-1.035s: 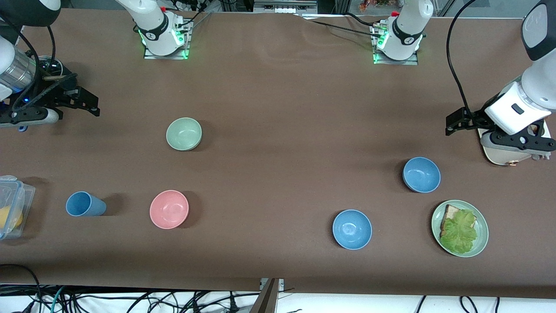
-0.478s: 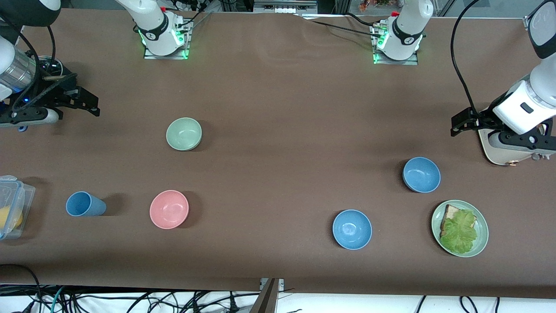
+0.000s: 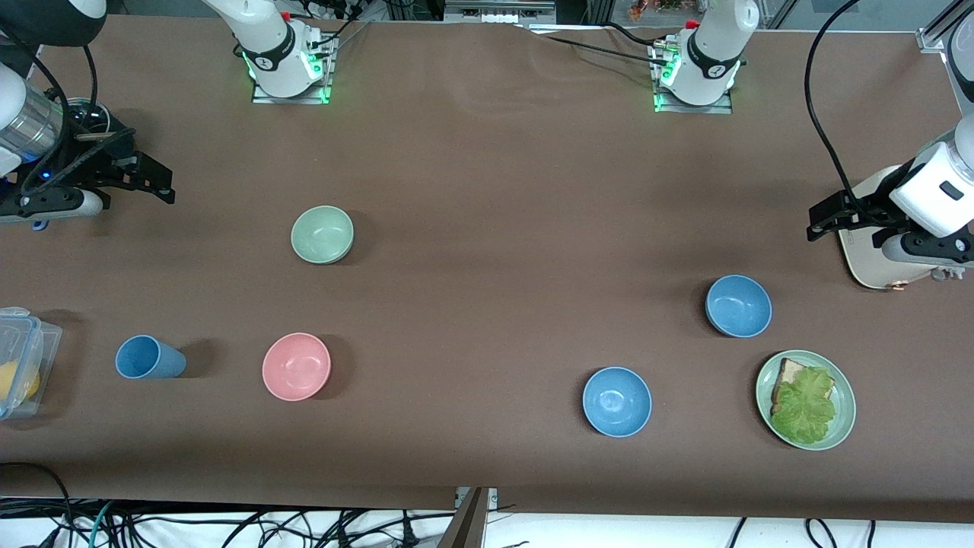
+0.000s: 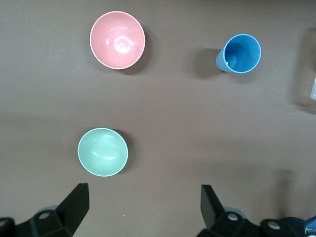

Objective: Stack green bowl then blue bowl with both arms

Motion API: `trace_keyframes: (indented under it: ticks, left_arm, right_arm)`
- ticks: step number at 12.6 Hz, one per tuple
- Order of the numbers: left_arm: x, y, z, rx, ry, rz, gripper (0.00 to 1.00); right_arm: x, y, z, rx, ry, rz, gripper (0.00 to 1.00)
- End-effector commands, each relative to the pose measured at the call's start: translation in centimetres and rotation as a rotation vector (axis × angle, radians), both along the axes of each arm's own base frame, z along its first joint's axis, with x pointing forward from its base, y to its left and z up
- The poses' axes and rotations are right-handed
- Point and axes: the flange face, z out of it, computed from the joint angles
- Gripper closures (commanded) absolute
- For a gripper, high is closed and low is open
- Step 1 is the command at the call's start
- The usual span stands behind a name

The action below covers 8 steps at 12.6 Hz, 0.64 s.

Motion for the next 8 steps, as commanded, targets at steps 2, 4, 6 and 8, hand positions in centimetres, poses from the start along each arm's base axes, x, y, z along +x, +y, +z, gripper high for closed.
trace_keyframes:
  ticks: [2, 4, 6, 8]
  left_arm:
    - [0.0, -0.2, 0.7, 0.012, -0.001, -0.004, 0.00]
    - [-0.1, 0.4, 0.8, 0.013, 0.002, -0.002, 0.00]
    - [-0.4, 1.0, 0.7, 0.015, 0.030, 0.009, 0.00]
    - [-0.5, 0.5, 0.6, 0.012, 0.033, 0.000, 0.00]
  right_arm:
    - [0.0, 0.0, 0.6, 0.000, -0.001, -0.010, 0.00]
    - [0.3, 0.2, 0.0, 0.000, 0.003, 0.000, 0.00]
    - [1.8, 0.9, -3.9, -0.003, 0.073, 0.023, 0.00]
    - [2.9, 1.4, -8.2, 0.010, 0.159, 0.023, 0.00]
